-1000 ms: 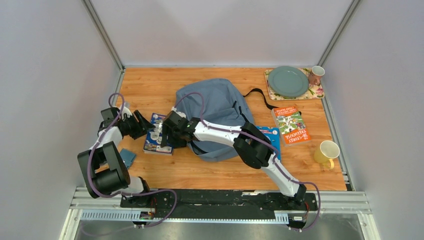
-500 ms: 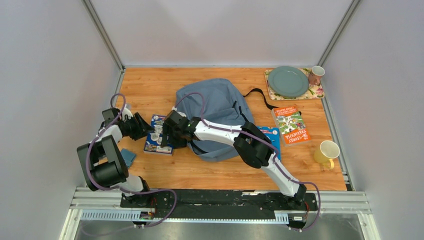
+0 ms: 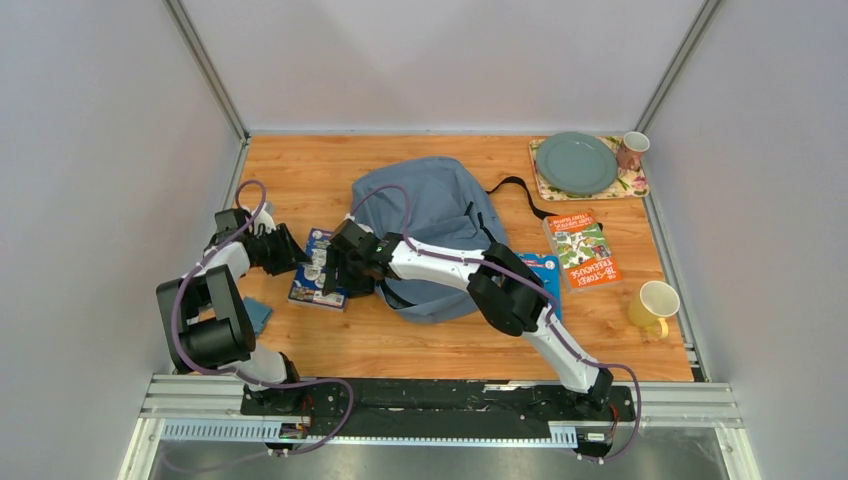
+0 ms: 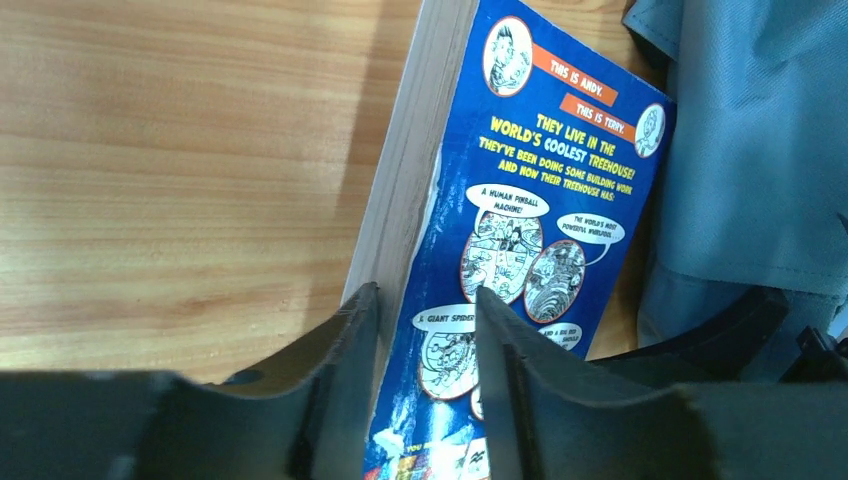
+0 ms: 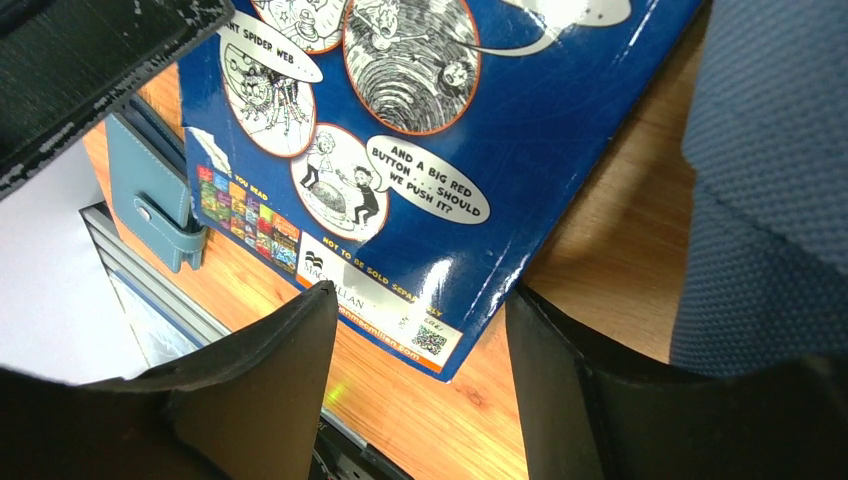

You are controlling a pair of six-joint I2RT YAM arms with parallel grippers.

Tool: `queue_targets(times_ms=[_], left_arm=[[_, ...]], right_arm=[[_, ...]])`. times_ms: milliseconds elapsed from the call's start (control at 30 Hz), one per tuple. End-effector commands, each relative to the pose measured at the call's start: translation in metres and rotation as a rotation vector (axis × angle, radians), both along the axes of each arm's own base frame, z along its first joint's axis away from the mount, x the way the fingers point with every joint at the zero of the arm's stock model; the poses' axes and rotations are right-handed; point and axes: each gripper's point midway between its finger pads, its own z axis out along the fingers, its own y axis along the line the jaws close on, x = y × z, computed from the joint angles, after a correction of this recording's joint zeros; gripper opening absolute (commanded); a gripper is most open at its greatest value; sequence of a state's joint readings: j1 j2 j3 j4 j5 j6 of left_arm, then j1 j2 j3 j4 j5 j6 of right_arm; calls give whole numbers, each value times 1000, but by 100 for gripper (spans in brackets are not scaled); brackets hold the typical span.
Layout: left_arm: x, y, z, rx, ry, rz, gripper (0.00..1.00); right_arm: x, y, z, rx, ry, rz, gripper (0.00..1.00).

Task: Pack the student bag
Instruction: Pick up the book from the center of the board.

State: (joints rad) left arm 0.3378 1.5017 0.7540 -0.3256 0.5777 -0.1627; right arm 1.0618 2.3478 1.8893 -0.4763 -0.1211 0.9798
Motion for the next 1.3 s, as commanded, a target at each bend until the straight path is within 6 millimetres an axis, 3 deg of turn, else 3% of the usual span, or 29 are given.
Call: queue_targets(times_ms=[0,67,200,267,367,433,700,800,967,1000,1033,1067,1267], left_arm=[[-28,-49,13,-217,73,-121,38],[-28,-51,16,-227,57,-123,31],[-27,-54,19,-244,38,-134,31],[-28,-58,22,-265,33,-144,42],[-29,-60,23,-282,29,-154,50],[-30,-62,23,-296,28,-162,50],[-35,-71,26,-339,35,-208,16],[-36,-73,27,-340,38,-215,29],[-37,-73,26,-341,44,-218,31],[-37,-73,26,-340,45,-220,28],[-36,-73,26,-331,44,-220,11],[-36,-69,21,-302,57,-205,1],[-27,-37,15,-75,35,-96,0]], right_arm=[[11,13,-2,62,-26,-15,64],[10,13,-2,61,-25,-14,64],[11,13,-3,60,-22,-16,64],[12,12,-2,61,-24,-19,64],[12,12,-3,60,-22,-18,64],[13,11,-4,59,-21,-16,64],[12,9,-6,57,-12,-13,63],[12,9,-6,62,-11,-10,62],[12,11,-4,68,-13,-7,62],[13,11,-2,71,-17,-6,62],[13,11,-2,69,-18,-4,63],[12,11,-1,71,-18,-1,62],[11,5,22,89,-63,30,63]])
